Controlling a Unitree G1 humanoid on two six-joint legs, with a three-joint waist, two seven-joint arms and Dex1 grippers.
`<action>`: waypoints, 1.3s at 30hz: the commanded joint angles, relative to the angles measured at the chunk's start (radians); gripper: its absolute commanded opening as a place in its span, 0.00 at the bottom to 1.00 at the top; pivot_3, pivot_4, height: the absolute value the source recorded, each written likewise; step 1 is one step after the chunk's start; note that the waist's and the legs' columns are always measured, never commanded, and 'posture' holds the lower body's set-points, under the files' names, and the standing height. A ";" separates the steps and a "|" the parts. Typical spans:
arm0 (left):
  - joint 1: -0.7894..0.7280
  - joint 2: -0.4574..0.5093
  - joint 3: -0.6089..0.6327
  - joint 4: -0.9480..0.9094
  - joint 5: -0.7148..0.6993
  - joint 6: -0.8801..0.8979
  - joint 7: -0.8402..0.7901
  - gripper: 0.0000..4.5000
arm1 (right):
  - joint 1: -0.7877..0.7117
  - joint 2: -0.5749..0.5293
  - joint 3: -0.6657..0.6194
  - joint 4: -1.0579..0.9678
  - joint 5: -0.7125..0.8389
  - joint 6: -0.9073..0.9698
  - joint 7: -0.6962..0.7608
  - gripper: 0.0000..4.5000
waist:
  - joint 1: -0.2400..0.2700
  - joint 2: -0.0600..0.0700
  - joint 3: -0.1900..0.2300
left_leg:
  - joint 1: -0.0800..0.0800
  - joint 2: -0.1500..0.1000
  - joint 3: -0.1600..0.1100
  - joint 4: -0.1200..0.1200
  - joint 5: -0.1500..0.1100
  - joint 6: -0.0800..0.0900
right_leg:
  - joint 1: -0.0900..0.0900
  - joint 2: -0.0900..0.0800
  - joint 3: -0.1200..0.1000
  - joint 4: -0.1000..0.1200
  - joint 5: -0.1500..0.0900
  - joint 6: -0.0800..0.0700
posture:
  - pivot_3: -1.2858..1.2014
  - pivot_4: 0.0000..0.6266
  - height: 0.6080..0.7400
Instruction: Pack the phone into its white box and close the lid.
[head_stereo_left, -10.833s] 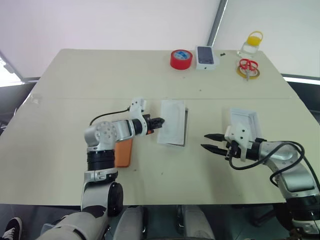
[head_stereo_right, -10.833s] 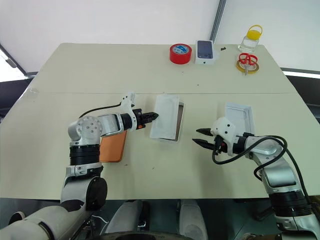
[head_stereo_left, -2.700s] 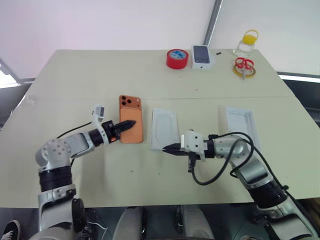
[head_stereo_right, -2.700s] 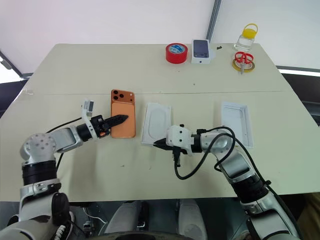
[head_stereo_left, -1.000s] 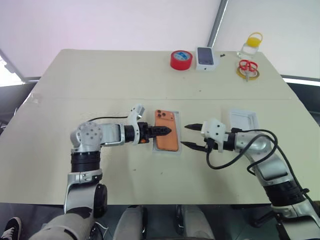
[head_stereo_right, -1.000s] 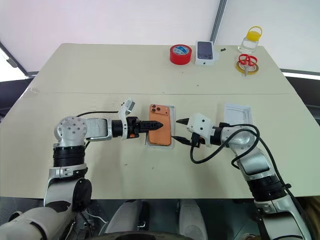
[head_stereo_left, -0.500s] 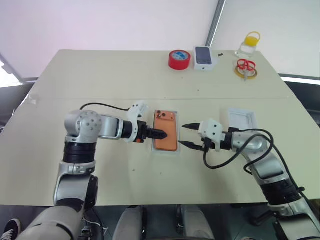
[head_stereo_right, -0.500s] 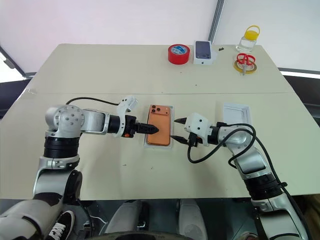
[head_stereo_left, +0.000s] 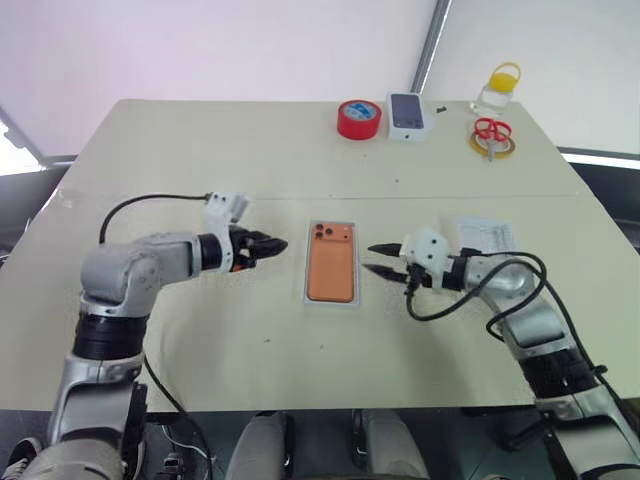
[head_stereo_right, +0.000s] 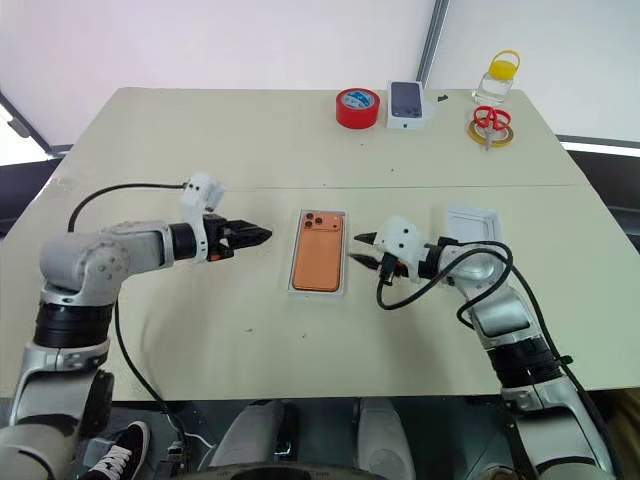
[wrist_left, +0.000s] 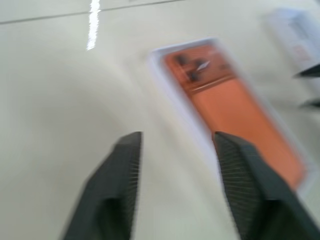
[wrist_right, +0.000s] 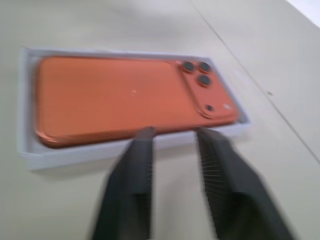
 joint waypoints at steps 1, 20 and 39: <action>0.033 0.039 -0.132 0.022 0.252 -0.409 -0.036 0.10 | -0.035 -0.013 0.007 0.046 -0.084 -0.072 -0.053 0.00 | 0.005 0.000 0.000 | -0.001 0.000 0.000 0.000 0.000 0.000 | 0.000 0.000 0.000 0.000 0.000 0.000 | 0.52 0.24 1.00; 0.030 -0.212 -0.349 0.214 0.473 -0.743 -0.246 0.01 | 0.015 -0.030 0.066 0.040 -0.183 -0.119 -0.067 0.00 | 0.016 0.002 -0.001 | 0.000 -0.003 0.002 0.003 -0.003 0.006 | 0.003 -0.004 -0.001 -0.001 0.000 0.001 | 0.52 0.24 1.00; -0.152 -0.551 -0.372 0.499 0.501 -0.803 -0.302 0.01 | 0.223 -0.254 -0.146 -0.017 -0.155 -0.115 -0.064 0.00 | 0.028 0.002 0.000 | 0.000 -0.002 0.003 0.004 -0.004 0.008 | 0.002 -0.003 -0.001 -0.002 0.001 0.003 | 0.52 0.24 1.00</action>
